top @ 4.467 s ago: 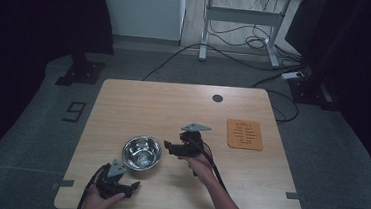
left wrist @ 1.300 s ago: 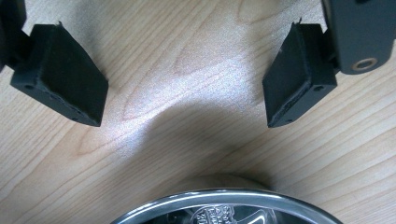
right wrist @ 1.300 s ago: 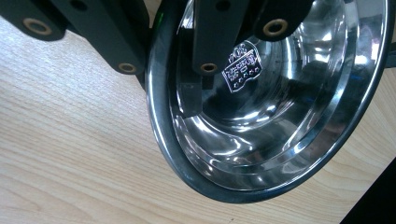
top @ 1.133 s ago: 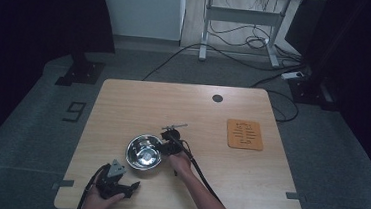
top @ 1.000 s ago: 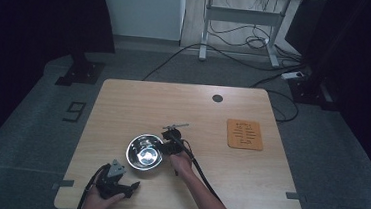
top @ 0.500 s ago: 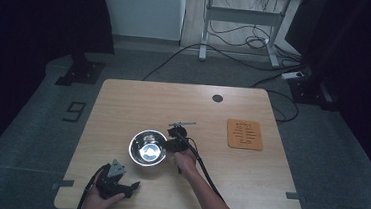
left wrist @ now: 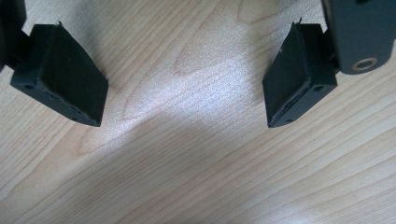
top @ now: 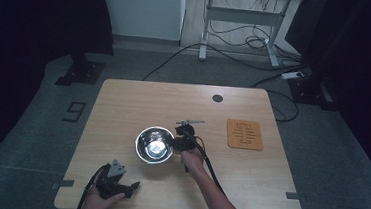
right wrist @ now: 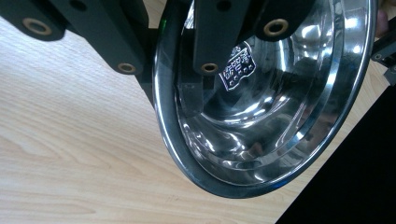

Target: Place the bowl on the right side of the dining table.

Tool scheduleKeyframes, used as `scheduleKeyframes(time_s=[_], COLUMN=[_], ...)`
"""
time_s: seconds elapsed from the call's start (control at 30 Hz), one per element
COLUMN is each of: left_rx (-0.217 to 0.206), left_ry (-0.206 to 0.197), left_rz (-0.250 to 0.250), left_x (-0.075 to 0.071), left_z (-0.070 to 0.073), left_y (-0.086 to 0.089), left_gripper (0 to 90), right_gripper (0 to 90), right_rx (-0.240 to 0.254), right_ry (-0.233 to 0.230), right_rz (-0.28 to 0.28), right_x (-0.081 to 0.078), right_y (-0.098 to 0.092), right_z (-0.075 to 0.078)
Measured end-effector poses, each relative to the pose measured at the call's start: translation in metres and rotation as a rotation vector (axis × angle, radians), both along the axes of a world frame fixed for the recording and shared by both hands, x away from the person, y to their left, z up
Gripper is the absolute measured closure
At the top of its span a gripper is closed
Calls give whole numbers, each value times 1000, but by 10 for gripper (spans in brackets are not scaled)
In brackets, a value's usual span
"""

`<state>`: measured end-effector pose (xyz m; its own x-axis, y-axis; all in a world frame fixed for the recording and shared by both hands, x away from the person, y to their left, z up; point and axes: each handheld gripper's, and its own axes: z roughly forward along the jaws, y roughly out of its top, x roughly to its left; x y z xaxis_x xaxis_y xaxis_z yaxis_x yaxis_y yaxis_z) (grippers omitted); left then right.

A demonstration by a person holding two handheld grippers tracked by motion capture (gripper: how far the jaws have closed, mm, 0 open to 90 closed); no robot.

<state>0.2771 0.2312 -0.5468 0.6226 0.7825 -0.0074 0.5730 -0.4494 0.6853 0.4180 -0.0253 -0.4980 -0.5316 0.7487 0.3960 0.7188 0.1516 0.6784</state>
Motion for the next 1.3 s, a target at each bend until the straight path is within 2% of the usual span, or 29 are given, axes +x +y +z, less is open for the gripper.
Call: scheduleKeyframes(time_s=[0.57,1.3], left_rx=[0,0], left_ry=[0,0], left_rz=[0,1], left_x=[0,0], left_z=[0,0], left_y=[0,0], left_gripper=[138,137], right_gripper=[860,861], right_rx=[11,19], right_ry=[-23,-30], right_rz=[-17,-67], right_x=[-1,4], right_y=[-22,-50], right_z=[7,11])
